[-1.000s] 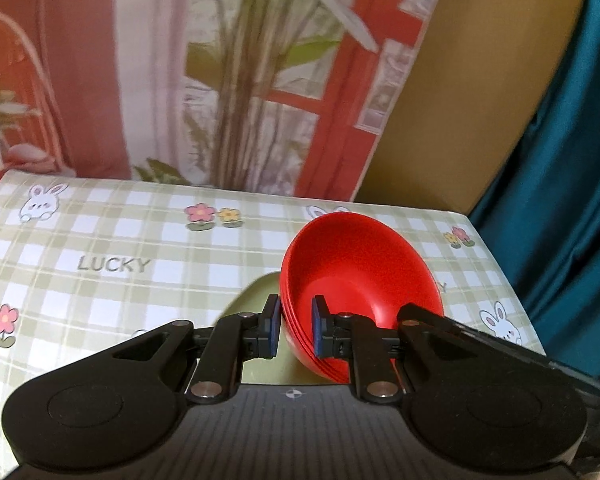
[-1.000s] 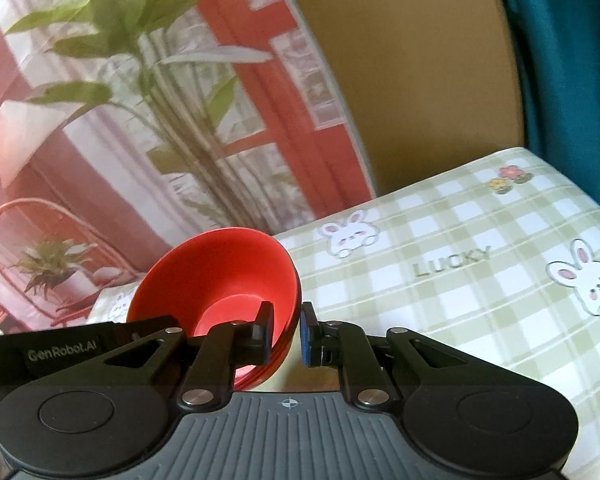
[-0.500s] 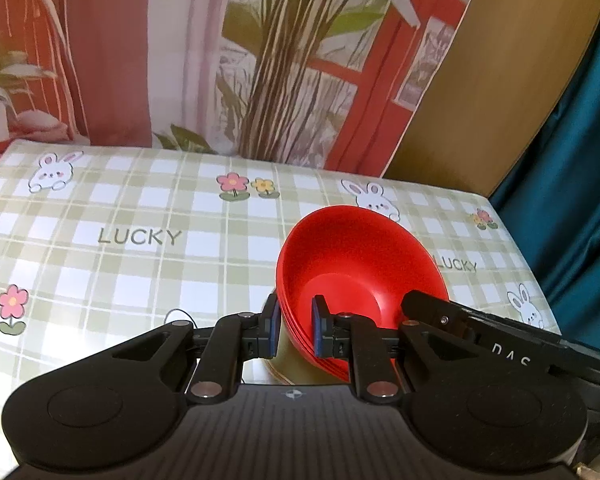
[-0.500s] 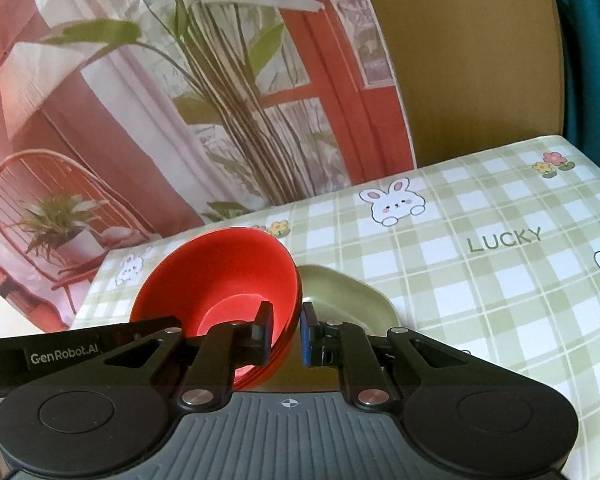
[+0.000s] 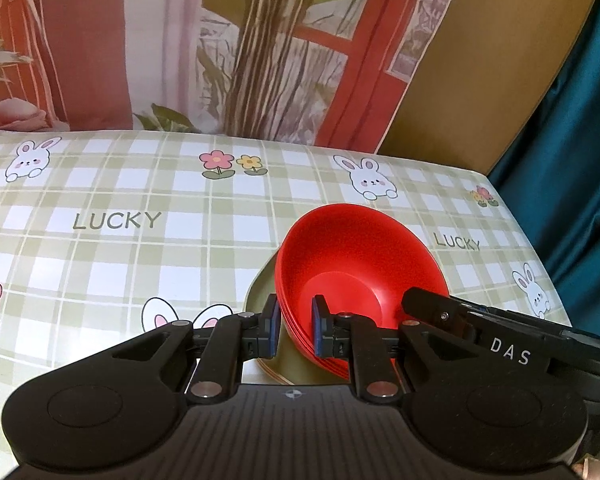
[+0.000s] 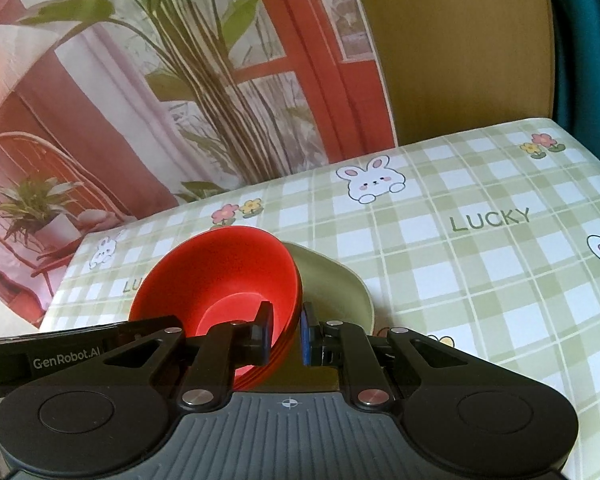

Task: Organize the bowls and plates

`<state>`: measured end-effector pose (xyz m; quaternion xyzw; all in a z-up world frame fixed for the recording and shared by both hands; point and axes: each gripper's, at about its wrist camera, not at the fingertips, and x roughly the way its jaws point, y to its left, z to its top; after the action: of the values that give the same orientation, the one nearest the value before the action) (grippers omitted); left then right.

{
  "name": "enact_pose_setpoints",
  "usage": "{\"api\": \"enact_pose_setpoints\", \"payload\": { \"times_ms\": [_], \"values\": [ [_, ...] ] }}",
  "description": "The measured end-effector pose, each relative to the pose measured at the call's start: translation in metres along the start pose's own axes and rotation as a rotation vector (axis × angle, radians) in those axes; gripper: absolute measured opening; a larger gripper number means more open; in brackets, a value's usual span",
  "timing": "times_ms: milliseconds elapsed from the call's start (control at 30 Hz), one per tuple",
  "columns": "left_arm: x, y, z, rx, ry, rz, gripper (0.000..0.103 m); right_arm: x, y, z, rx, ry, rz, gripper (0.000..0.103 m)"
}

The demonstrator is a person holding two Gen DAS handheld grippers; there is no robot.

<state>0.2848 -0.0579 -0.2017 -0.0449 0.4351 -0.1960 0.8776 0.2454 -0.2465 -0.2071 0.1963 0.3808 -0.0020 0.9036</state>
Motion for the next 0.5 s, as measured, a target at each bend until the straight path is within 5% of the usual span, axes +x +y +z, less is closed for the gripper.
{"api": "enact_pose_setpoints", "payload": {
  "times_ms": [500],
  "values": [
    [0.013,-0.004,-0.004,0.024,0.024,0.011,0.017,0.009,-0.007,-0.007,0.003,0.034,-0.006,0.013]
  ]
}}
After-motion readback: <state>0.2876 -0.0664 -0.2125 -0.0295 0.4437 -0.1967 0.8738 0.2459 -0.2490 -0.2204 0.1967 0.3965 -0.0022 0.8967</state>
